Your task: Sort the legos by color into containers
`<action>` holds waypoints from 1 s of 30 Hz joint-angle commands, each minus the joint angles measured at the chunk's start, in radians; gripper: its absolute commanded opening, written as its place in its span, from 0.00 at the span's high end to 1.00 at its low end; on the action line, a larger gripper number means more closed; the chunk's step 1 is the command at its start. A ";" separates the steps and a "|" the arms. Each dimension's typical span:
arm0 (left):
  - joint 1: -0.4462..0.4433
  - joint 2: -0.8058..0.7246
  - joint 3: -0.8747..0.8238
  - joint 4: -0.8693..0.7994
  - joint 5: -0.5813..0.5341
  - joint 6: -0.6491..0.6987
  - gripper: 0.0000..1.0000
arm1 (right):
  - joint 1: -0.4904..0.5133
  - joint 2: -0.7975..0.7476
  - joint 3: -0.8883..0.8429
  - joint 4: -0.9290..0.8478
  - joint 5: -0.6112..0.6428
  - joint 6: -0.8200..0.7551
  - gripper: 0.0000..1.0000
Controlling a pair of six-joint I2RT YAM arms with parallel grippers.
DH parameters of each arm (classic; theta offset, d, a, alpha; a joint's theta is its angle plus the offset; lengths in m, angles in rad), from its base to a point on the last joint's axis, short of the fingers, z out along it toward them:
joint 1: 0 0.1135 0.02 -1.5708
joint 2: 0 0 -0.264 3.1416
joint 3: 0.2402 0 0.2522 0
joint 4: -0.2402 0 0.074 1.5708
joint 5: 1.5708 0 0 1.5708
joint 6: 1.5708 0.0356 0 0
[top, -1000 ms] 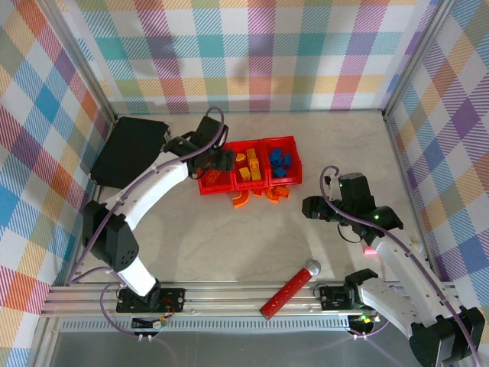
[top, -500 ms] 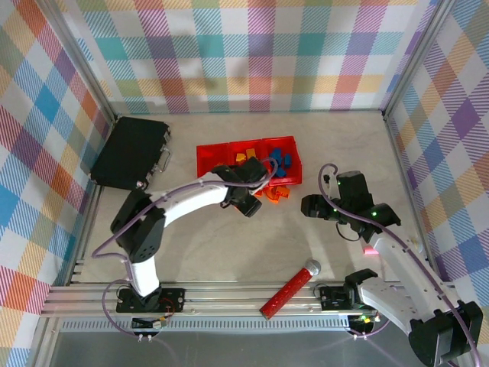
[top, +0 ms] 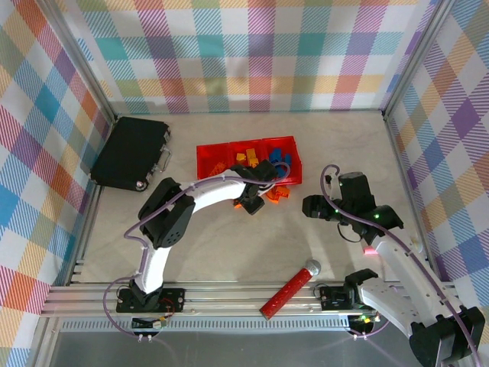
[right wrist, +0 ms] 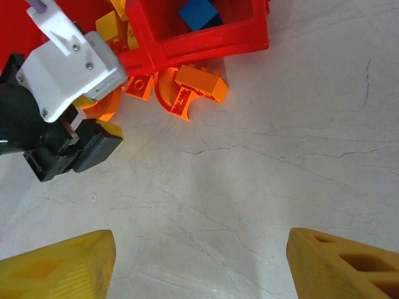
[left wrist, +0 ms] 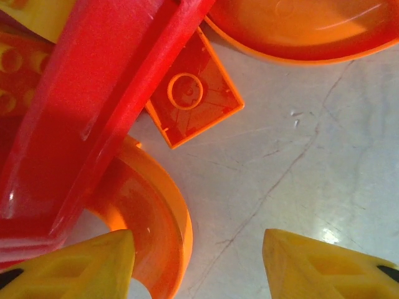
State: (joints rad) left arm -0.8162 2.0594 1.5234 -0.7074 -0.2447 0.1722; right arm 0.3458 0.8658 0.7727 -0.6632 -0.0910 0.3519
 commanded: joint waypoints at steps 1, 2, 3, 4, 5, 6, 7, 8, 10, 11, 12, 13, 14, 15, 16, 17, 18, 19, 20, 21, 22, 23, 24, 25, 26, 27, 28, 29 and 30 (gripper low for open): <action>-0.004 0.030 0.035 -0.042 -0.043 -0.019 0.46 | -0.005 -0.002 0.026 -0.004 -0.004 0.003 0.27; -0.004 0.037 0.038 -0.043 -0.048 -0.023 0.47 | -0.005 -0.003 0.025 -0.005 -0.004 0.002 0.27; -0.004 0.044 0.042 -0.044 -0.054 -0.026 0.49 | -0.006 -0.003 0.026 -0.004 -0.003 0.002 0.27; -0.003 0.053 0.047 -0.046 -0.059 -0.029 0.50 | -0.005 -0.003 0.026 -0.006 -0.004 0.002 0.27; -0.002 0.062 0.054 -0.053 -0.065 -0.032 0.52 | -0.006 -0.003 0.026 -0.008 -0.004 0.002 0.27; 0.001 0.073 0.064 -0.062 -0.070 -0.039 0.55 | -0.006 -0.003 0.026 -0.008 -0.006 0.001 0.27; 0.003 0.082 0.076 -0.074 -0.071 -0.047 0.57 | -0.005 -0.003 0.026 -0.010 -0.006 0.001 0.27; 0.007 0.092 0.087 -0.087 -0.067 -0.057 0.58 | -0.005 -0.003 0.026 -0.011 -0.006 0.001 0.27; 0.012 0.102 0.099 -0.099 -0.059 -0.072 0.61 | -0.006 -0.005 0.026 -0.013 -0.004 0.001 0.27; 0.015 0.103 0.101 -0.101 -0.053 -0.078 0.65 | -0.005 -0.007 0.026 -0.013 -0.004 0.002 0.27; 0.016 0.105 0.104 -0.105 -0.048 -0.083 0.67 | -0.005 -0.008 0.026 -0.014 -0.004 0.001 0.27; 0.017 0.107 0.106 -0.108 -0.048 -0.085 0.69 | -0.005 -0.008 0.027 -0.014 -0.004 0.002 0.27; 0.018 0.109 0.109 -0.114 -0.047 -0.090 0.71 | -0.005 -0.008 0.028 -0.015 -0.003 0.003 0.27; 0.019 0.110 0.112 -0.121 -0.044 -0.093 0.75 | -0.005 -0.009 0.030 -0.016 -0.003 0.002 0.27; 0.019 0.112 0.113 -0.126 -0.043 -0.095 0.76 | -0.005 -0.007 0.030 -0.016 -0.002 0.003 0.27; 0.020 0.113 0.115 -0.131 -0.040 -0.098 0.79 | -0.005 -0.007 0.032 -0.016 -0.002 0.003 0.27; 0.021 0.111 0.113 -0.137 -0.035 -0.100 0.81 | -0.006 -0.008 0.032 -0.016 -0.003 0.003 0.27; 0.022 0.111 0.113 -0.141 -0.034 -0.101 0.83 | -0.005 -0.007 0.032 -0.017 -0.003 0.003 0.27; 0.022 0.110 0.112 -0.146 -0.032 -0.103 0.86 | -0.006 -0.007 0.033 -0.016 -0.004 0.003 0.27; 0.022 0.108 0.111 -0.155 -0.024 -0.107 0.90 | -0.005 -0.008 0.033 -0.016 -0.006 0.005 0.27; 0.022 0.104 0.111 -0.163 -0.020 -0.111 0.93 | -0.005 -0.008 0.034 -0.016 -0.005 0.005 0.27; 0.022 0.099 0.110 -0.171 -0.012 -0.119 0.96 | -0.005 -0.009 0.035 -0.018 -0.006 0.005 0.27; 0.022 0.091 0.104 -0.177 -0.005 -0.126 0.99 | -0.005 -0.008 0.036 -0.020 -0.007 0.005 0.27; 0.021 0.083 0.099 -0.182 0.004 -0.131 1.00 | -0.006 -0.010 0.037 -0.021 -0.006 0.005 0.27; 0.020 0.068 0.090 -0.187 0.015 -0.138 1.00 | -0.005 -0.010 0.037 -0.023 -0.004 0.006 0.27; 0.021 0.051 0.078 -0.186 0.025 -0.150 1.00 | -0.006 -0.010 0.040 -0.024 -0.004 0.007 0.27; 0.021 0.033 0.066 -0.184 0.036 -0.158 1.00 | -0.005 -0.011 0.040 -0.024 -0.004 0.007 0.27; 0.021 0.011 0.053 -0.184 0.052 -0.164 1.00 | -0.006 -0.010 0.042 -0.023 -0.006 0.007 0.27; 0.021 -0.011 0.042 -0.185 0.063 -0.177 1.00 | -0.005 -0.009 0.043 -0.021 -0.006 0.008 0.27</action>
State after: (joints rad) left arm -0.7998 2.1231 1.6032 -0.8200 -0.2497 0.0387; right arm 0.3458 0.8669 0.7776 -0.6750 -0.0910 0.3523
